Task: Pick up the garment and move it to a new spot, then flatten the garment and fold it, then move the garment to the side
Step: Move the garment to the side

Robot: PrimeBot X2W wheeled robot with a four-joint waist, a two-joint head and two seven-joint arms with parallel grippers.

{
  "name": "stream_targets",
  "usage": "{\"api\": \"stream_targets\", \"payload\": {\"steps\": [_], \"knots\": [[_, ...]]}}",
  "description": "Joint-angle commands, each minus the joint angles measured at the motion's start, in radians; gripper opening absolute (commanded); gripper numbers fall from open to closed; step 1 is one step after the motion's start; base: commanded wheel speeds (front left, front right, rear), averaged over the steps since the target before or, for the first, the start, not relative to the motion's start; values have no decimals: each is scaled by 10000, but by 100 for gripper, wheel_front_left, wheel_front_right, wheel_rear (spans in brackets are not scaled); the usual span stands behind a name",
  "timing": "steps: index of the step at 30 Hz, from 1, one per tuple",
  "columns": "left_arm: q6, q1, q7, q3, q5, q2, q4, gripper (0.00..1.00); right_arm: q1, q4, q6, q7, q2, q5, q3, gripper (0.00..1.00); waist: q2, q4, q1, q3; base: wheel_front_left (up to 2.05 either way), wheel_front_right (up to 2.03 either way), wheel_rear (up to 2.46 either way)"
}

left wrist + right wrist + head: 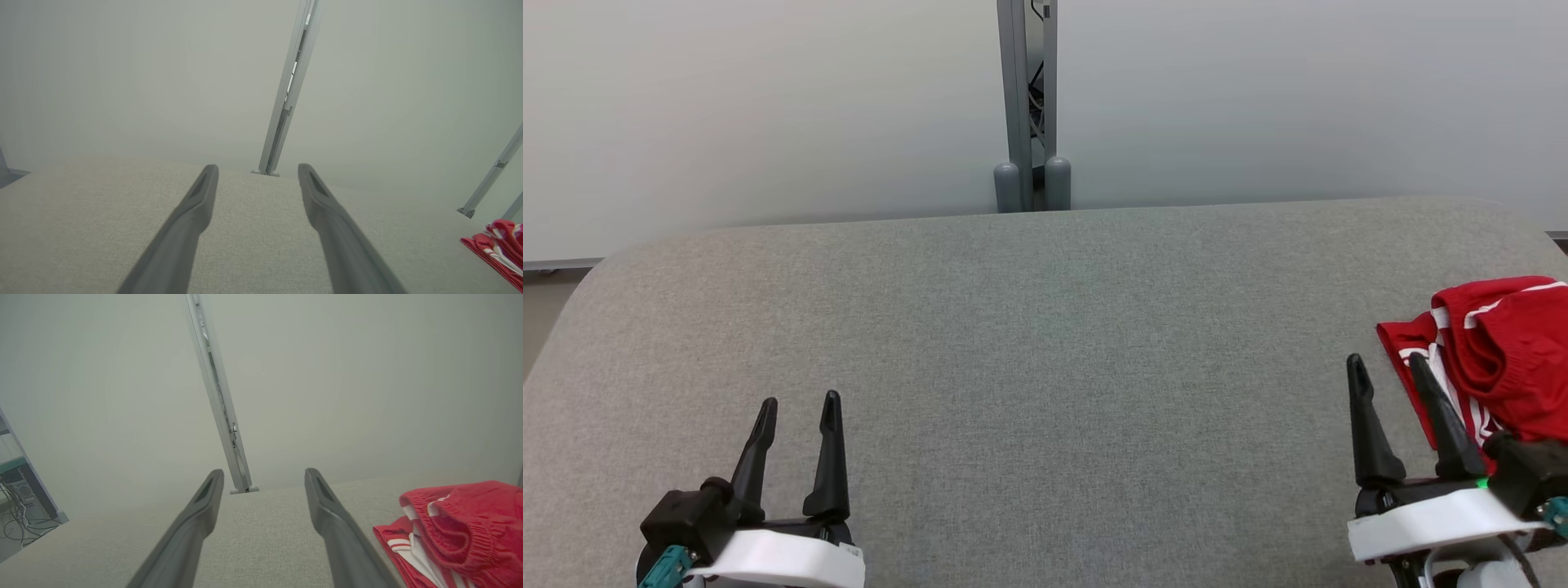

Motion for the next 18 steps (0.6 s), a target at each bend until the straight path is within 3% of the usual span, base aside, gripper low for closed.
{"api": "stream_targets", "payload": {"steps": [1, 6, 18], "knots": [[74, 95, -7, 1, 56, 51, -97, 100, 141, 55, -5, -40, 10, -157, -10, 100, 0, -4, 0, -26, 0, 0, 0], [262, 208, -7, -58, 159, 51, -284, 100, 161, 201, -5, -40, 61, -516, -60, 100, 0, -24, 0, -81, 0, 0, 0], [-27, 259, -7, -93, -9, 51, -455, 100, 105, 346, -5, -41, 110, -684, -12, 100, 0, -95, 0, -78, 0, 0, 0]]}}
